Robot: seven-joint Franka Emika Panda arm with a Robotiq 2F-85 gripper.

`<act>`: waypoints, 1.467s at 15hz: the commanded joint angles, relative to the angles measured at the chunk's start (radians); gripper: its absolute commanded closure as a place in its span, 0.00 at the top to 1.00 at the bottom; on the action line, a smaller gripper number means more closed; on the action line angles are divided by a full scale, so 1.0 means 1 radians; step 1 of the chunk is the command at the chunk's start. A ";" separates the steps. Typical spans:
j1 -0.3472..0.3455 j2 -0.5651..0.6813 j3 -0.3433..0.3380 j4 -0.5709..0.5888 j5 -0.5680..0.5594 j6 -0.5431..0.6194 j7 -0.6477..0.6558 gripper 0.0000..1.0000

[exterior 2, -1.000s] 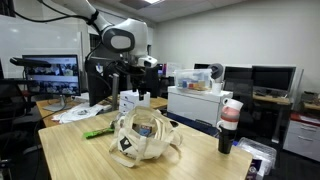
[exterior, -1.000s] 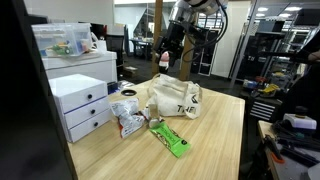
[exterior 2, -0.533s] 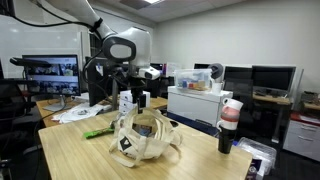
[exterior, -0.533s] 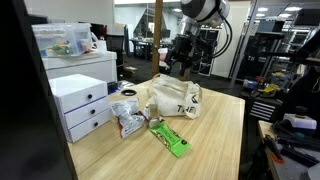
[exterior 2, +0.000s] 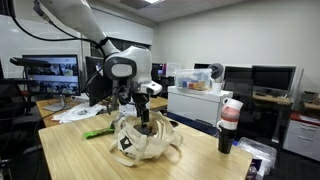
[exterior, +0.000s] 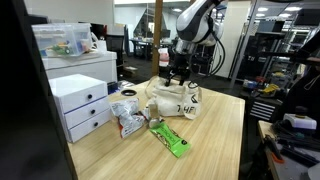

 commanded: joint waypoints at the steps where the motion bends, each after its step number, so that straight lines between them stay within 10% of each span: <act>1: -0.022 -0.026 0.026 -0.025 0.024 0.045 0.005 1.00; 22: -0.038 0.066 0.037 0.005 0.021 0.101 0.106 1.00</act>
